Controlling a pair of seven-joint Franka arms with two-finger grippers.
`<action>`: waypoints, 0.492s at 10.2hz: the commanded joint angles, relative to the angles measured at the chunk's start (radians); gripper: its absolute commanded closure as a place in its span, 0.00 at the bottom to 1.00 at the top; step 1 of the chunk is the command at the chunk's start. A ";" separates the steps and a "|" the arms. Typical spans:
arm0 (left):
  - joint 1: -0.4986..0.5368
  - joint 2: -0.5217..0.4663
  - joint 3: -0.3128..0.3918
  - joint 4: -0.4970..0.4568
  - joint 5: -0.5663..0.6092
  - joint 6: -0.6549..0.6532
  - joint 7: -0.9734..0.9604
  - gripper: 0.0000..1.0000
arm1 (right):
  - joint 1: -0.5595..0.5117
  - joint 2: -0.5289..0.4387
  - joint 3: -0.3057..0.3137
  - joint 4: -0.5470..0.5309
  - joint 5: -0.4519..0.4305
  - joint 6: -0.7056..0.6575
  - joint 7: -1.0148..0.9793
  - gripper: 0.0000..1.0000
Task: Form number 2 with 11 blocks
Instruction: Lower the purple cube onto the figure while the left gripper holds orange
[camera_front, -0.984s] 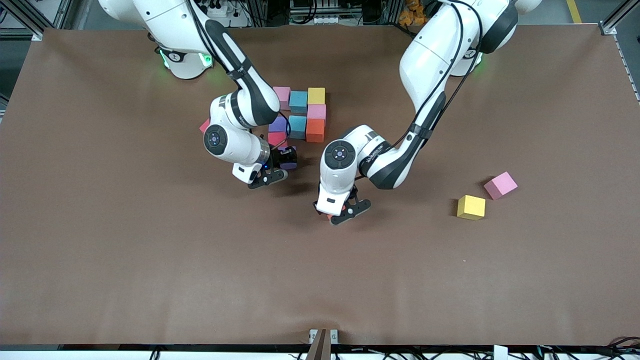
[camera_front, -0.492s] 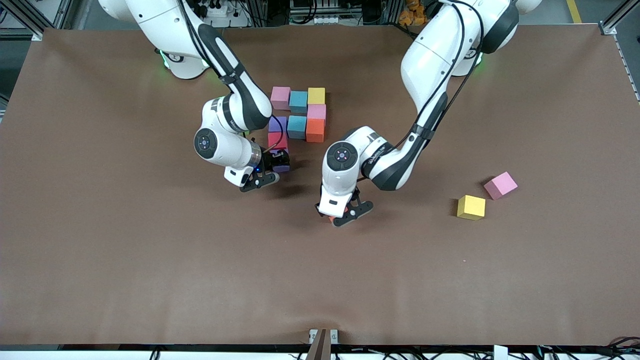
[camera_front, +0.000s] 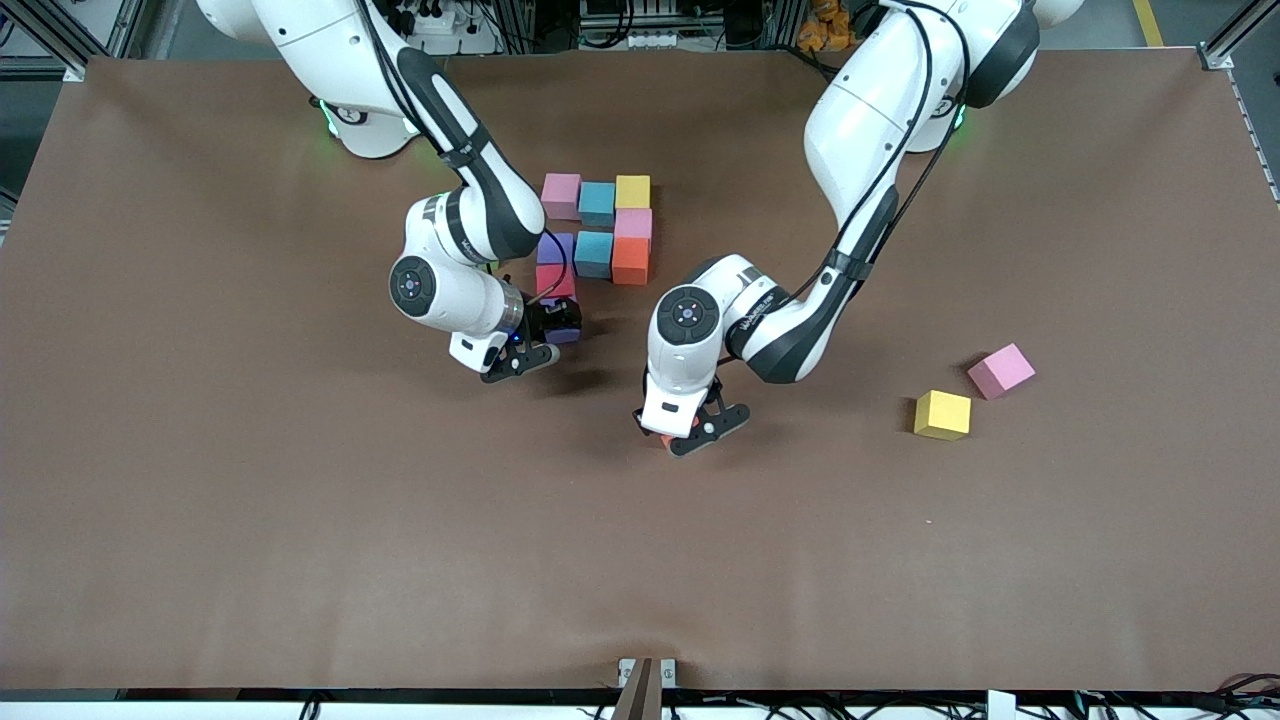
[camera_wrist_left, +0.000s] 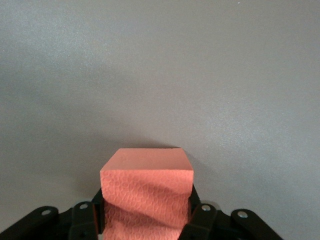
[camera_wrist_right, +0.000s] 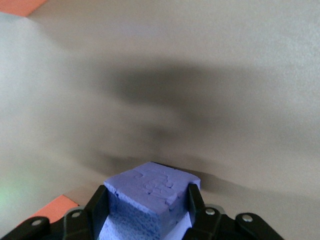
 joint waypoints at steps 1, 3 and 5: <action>-0.006 -0.019 0.007 -0.015 -0.012 0.002 -0.006 1.00 | -0.002 -0.038 0.005 -0.041 0.028 0.012 -0.021 0.03; -0.006 -0.019 0.007 -0.014 -0.012 0.002 -0.007 1.00 | -0.005 -0.043 0.005 -0.041 0.028 0.010 -0.021 0.03; -0.008 -0.019 0.007 -0.015 -0.010 0.002 -0.007 1.00 | -0.005 -0.046 0.007 -0.041 0.031 0.010 -0.021 0.03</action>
